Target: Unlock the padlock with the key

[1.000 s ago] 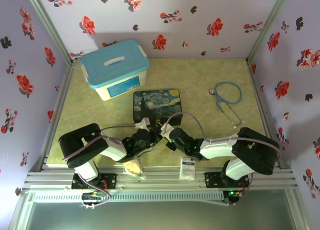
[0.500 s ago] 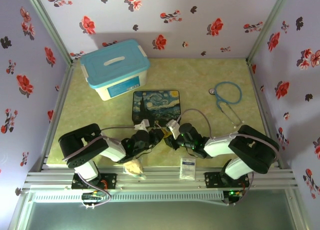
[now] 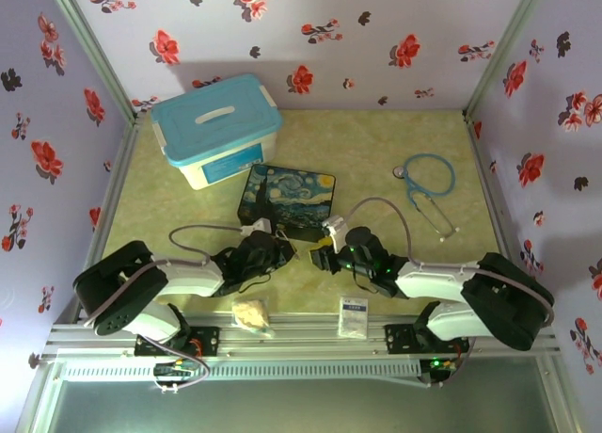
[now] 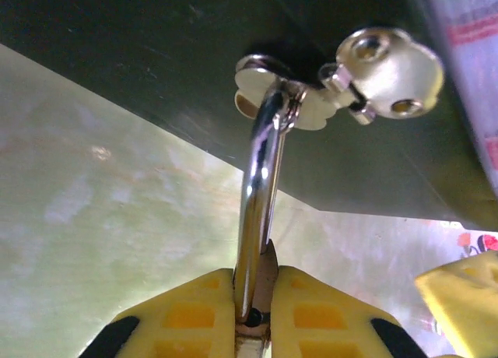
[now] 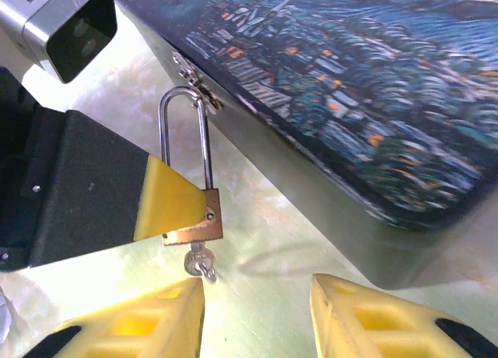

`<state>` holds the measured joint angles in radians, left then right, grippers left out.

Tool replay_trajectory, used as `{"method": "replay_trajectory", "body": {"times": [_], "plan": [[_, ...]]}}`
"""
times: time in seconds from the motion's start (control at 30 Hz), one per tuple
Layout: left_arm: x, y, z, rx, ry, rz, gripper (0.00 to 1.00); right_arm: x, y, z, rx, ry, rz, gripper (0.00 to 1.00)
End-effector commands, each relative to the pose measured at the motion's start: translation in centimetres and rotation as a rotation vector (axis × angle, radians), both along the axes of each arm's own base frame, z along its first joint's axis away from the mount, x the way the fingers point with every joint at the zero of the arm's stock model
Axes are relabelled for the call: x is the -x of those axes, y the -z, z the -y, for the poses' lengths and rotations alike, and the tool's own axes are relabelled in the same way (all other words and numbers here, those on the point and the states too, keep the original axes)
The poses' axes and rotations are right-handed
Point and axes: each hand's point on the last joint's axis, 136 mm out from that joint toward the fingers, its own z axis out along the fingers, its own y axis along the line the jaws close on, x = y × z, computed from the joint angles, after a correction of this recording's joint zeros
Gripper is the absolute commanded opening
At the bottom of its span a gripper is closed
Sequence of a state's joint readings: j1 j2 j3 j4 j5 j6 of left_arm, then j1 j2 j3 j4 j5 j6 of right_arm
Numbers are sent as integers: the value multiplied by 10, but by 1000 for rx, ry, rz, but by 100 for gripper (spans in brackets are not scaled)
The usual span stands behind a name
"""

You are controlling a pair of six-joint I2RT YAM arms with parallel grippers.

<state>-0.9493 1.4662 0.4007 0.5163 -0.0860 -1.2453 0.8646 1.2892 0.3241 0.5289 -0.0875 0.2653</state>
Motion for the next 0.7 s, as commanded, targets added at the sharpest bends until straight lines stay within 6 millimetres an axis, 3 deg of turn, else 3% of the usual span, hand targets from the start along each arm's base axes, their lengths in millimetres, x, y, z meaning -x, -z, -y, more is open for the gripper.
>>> {"method": "replay_trajectory", "body": {"times": [0.0,0.3,0.5,0.67], "plan": [[2,11,2,-68,70,-18,0,-7,2,14,0,102,-22,41],[3,37,-11,-239,97,-69,2,-15,-1,20,-5,173,-27,37],[2,34,-26,-399,124,-67,10,-19,-2,25,9,209,-26,36],[3,33,-41,-517,144,-71,9,-26,1,33,60,258,-17,34]]}}
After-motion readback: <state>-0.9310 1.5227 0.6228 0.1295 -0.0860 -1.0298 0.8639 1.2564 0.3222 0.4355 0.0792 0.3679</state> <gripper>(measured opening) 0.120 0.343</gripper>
